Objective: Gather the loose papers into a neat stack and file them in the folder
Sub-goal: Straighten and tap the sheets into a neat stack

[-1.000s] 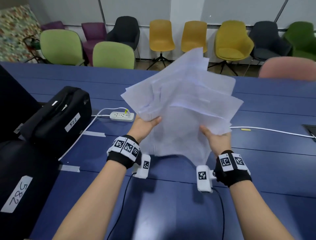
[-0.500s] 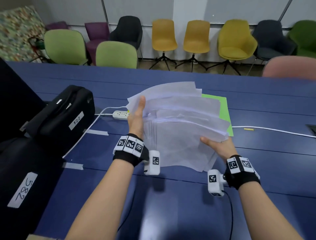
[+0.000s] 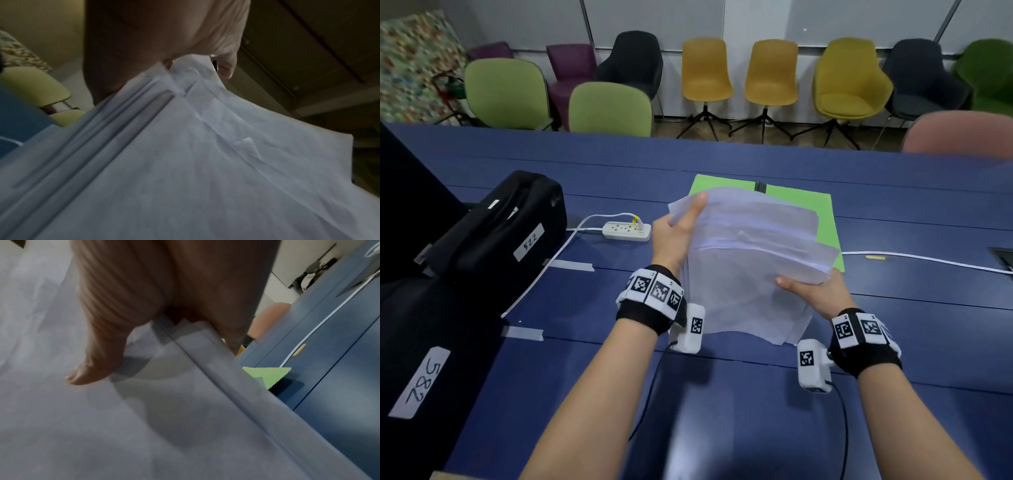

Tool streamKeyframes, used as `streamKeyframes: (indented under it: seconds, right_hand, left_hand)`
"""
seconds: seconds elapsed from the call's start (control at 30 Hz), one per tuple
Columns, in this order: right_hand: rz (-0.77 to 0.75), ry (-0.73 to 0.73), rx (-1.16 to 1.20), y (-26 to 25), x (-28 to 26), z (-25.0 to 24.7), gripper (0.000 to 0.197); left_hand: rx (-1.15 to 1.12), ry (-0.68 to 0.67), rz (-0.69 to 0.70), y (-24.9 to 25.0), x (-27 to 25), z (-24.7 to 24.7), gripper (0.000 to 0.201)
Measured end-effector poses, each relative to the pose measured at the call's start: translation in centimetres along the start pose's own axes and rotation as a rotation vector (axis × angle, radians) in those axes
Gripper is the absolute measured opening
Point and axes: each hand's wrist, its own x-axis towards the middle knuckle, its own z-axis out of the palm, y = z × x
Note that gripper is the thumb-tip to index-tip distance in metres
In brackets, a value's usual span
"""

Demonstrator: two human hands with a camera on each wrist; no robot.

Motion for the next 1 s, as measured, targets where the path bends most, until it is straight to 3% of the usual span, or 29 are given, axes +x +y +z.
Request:
streamKeyframes:
  seconds: [0.17,0.27,0.3,0.37,0.4,0.5,0.57,0.67,0.7,0.77,0.8,0.87,0.93,1.0]
  right_hand:
    - [0.009,0.052,0.022,0.2,0.0,0.5,0.037]
    - [0.007,0.044,0.023,0.4,-0.1,0.4,0.039]
    - [0.010,0.034,0.022,0.2,-0.2,0.4,0.042]
    - [0.008,0.015,0.035,-0.1,-0.5,0.3,0.051]
    - [0.008,0.010,0.040,-0.1,-0.6,0.2,0.056]
    - [0.027,0.019,0.033,-0.1,-1.0,0.1,0.055]
    - [0.028,0.041,0.015,0.2,-0.8,0.0,0.043]
    - [0.013,0.095,-0.012,0.8,-0.3,0.0,0.037]
    - [0.027,0.125,-0.017,0.9,-0.1,0.0,0.032]
    - [0.054,0.208,-0.036,1.2,0.2,-0.2,0.024]
    - [0.067,0.242,-0.054,1.4,0.4,-0.3,0.030]
    - [0.105,0.279,-0.052,1.4,0.4,0.0,0.041]
    - [0.117,0.292,-0.043,1.1,0.5,0.3,0.038]
    - [0.140,0.286,-0.042,0.4,0.8,0.5,0.050]
  left_hand:
    - [0.049,0.009,-0.059,-1.1,-0.2,0.1,0.033]
    - [0.030,0.096,-0.058,-1.4,-0.5,0.5,0.045]
    - [0.028,0.113,-0.049,-1.4,-0.6,0.7,0.055]
    - [0.066,0.155,-0.055,-1.5,-0.7,1.2,0.097]
    - [0.075,0.173,-0.077,-1.7,-0.5,1.3,0.096]
    - [0.149,0.195,-0.147,-1.9,-0.4,1.3,0.061]
    - [0.195,0.092,-0.110,-2.4,-0.6,1.5,0.060]
    - [0.262,-0.158,-0.069,-2.9,-1.4,1.4,0.038]
    - [0.273,-0.231,-0.073,-2.9,-1.6,0.9,0.038]
    - [0.312,-0.303,-0.060,-3.6,-1.2,-0.9,0.058]
    - [0.356,-0.319,-0.058,-3.9,-0.9,-1.9,0.067]
    - [0.534,-0.386,-0.057,-4.7,-0.4,-4.0,0.084]
    - [0.746,-0.455,-0.051,-5.3,-0.3,-5.5,0.106]
    - [0.845,-0.412,-0.018,-5.7,0.1,-6.5,0.120]
